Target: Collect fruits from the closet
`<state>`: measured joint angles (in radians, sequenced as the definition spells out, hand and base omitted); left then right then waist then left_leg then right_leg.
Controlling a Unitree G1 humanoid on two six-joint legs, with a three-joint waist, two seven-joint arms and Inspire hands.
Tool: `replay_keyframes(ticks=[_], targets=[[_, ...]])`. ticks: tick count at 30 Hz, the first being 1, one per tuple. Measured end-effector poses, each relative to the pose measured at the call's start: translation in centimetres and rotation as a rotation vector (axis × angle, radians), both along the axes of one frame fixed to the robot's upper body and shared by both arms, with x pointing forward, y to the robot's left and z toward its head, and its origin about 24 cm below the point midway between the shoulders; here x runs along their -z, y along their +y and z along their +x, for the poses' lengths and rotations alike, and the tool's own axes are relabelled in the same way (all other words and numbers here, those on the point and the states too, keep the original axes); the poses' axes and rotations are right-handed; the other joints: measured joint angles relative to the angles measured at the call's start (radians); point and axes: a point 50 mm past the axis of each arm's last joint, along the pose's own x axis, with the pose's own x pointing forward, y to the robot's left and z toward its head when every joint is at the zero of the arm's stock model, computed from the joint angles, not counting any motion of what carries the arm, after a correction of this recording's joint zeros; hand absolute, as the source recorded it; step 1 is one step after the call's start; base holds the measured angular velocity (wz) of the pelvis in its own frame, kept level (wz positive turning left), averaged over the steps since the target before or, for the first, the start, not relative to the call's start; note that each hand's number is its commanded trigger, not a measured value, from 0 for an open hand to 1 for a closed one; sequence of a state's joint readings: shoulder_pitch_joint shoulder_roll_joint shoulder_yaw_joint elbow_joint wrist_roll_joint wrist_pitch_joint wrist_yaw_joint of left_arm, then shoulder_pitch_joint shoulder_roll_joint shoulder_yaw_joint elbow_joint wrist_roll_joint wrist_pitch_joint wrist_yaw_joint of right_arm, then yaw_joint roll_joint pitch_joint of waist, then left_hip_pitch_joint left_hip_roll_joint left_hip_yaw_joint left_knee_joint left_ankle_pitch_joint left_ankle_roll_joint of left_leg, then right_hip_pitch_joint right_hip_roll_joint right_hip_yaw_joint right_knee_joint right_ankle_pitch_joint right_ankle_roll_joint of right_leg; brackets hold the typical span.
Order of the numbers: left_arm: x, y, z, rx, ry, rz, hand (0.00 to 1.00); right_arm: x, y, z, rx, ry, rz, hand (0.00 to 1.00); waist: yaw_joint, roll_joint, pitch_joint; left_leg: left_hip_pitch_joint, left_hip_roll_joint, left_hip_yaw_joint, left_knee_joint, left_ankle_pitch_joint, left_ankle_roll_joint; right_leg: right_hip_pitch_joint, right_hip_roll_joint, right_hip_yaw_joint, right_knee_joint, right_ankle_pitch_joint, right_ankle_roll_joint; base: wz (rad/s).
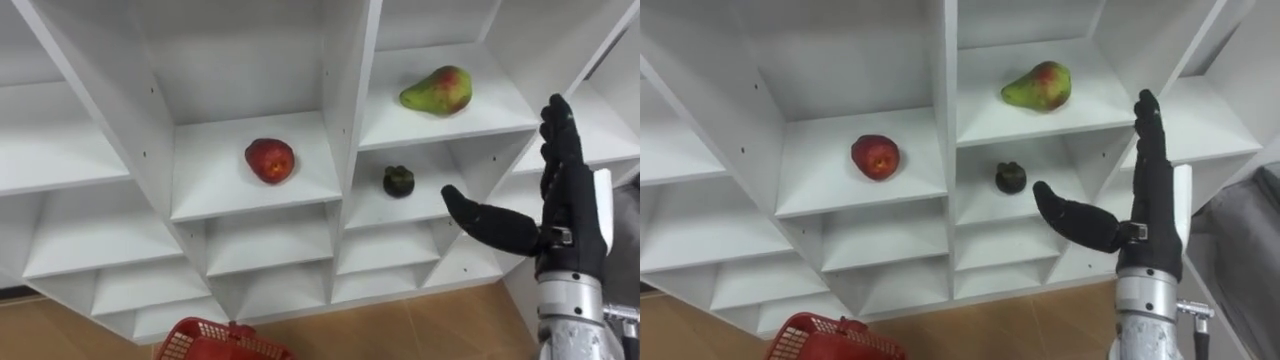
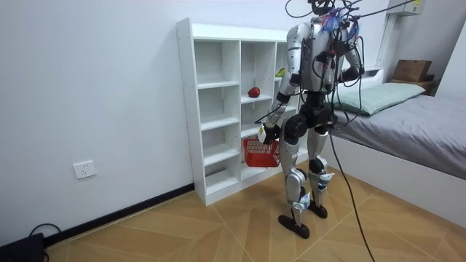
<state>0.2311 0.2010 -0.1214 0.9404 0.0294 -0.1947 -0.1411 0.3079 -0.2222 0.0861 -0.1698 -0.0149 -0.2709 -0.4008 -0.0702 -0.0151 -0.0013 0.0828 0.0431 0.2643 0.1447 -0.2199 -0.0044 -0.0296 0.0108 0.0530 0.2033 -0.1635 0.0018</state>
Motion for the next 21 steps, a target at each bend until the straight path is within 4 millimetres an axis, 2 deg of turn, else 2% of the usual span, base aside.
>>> replay_keyframes(ticks=[9,15,21], targets=[[0.1,0.3,0.0,-0.002,0.013,0.011,1.0,-0.9,-0.3,0.4,0.027,-0.061,-0.011,0.0,0.018,0.0,0.0003,0.001,0.002,-0.002,-0.001,0.0,0.0,0.005,0.002,-0.001,0.0,0.001,-0.001,0.0],[0.0,0.8,0.0,-0.008,0.015,0.022,1.0,-1.6,-0.2,1.1,0.014,-0.094,-0.039,0.0,0.026,-0.011,0.0039,-0.004,0.002,-0.003,-0.003,0.0,0.0,0.006,0.002,-0.004,-0.002,0.001,-0.001,0.01],[0.0,1.1,-0.1,-0.015,0.018,0.038,1.0,-3.4,-1.4,2.2,0.014,-0.161,-0.124,0.0,0.028,-0.025,-0.0004,-0.001,0.003,-0.018,-0.001,0.0,0.0,0.02,-0.003,-0.04,-0.018,0.006,-0.002,0.08]])
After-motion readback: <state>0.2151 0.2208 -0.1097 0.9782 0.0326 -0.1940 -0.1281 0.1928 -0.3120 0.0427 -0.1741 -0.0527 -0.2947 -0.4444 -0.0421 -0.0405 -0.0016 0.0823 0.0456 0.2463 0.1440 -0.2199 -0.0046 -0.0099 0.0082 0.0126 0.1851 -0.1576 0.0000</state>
